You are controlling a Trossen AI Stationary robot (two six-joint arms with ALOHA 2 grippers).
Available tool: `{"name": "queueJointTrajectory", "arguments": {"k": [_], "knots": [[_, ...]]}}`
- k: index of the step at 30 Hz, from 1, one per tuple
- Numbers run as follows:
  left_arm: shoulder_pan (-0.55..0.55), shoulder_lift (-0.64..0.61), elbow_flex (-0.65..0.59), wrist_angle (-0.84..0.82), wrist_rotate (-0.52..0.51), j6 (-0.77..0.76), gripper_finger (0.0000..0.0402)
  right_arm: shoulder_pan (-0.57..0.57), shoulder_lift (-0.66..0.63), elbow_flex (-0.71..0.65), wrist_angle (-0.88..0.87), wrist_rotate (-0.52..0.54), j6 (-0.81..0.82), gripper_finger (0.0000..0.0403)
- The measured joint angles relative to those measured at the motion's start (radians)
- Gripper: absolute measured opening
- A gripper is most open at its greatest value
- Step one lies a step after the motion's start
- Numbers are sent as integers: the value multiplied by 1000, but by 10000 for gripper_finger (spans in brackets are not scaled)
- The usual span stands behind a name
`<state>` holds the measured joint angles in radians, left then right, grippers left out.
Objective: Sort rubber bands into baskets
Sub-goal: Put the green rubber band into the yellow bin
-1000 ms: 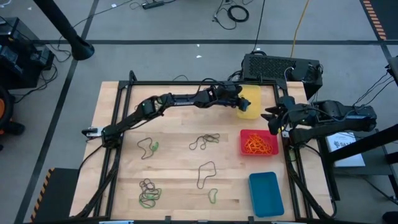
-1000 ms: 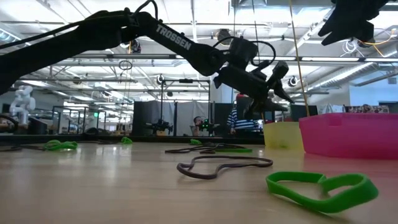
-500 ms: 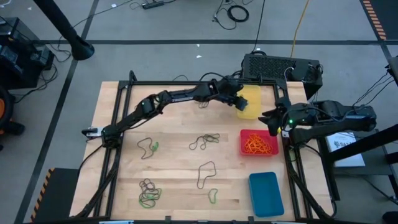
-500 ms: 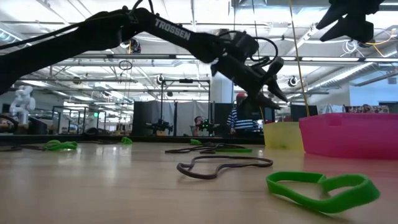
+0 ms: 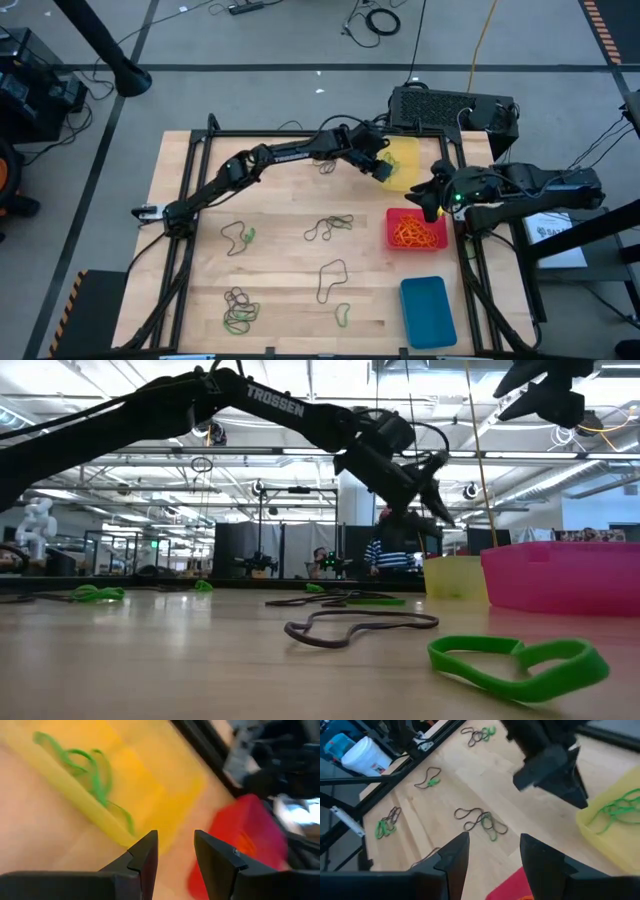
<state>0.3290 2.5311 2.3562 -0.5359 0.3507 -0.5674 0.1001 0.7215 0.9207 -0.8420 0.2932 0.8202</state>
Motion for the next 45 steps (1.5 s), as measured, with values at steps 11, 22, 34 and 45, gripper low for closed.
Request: {"name": "queueJointTrajectory", "arguments": {"k": [11,22,34,45], "knots": [[-46,-234,0,-546,98,285,134,31,92,0,53,-75,10,169],[-320,-534,-23,-1028,-244,329,134,107,241,0,283,-86,-8,169],[-679,-755,-332,-1035,-457,60,134,138,473,0,662,-86,-84,169],[-934,-997,-993,-775,-485,-82,134,151,690,0,1054,-162,-23,169]]}}
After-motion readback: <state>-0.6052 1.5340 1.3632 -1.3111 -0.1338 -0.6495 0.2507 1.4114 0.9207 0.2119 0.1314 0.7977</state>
